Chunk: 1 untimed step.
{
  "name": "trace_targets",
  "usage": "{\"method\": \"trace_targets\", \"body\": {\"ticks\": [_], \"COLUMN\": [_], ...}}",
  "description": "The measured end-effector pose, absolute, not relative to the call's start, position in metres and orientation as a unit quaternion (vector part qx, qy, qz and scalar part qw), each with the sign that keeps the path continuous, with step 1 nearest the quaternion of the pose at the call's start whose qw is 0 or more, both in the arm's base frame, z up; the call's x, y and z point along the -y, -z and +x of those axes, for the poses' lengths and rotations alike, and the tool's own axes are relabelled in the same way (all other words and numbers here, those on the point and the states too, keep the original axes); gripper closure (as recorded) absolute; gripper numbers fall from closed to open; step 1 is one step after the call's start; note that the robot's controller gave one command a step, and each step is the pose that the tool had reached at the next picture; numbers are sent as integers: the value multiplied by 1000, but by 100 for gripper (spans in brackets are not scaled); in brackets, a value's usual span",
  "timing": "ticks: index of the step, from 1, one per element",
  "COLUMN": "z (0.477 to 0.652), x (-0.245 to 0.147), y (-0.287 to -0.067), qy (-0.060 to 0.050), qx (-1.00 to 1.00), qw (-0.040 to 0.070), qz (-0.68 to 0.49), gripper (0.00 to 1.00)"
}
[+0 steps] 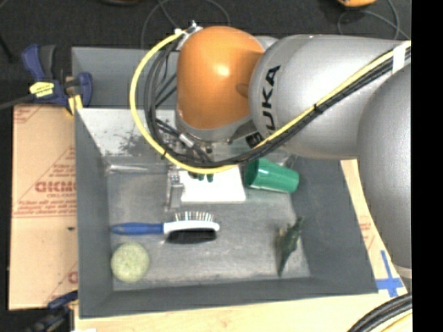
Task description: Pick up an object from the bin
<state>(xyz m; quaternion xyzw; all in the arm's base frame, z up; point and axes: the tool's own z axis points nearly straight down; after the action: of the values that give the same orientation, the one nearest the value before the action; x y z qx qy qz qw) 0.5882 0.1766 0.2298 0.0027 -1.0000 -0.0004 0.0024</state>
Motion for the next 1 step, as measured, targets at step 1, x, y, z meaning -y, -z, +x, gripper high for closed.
{"method": "trace_targets", "body": {"ticks": [1], "z": [590], "x": [-175], "y": [-235], "qy": [1], "qx": [1000], "qw": [-2], "qz": [1], "gripper": [0]}}
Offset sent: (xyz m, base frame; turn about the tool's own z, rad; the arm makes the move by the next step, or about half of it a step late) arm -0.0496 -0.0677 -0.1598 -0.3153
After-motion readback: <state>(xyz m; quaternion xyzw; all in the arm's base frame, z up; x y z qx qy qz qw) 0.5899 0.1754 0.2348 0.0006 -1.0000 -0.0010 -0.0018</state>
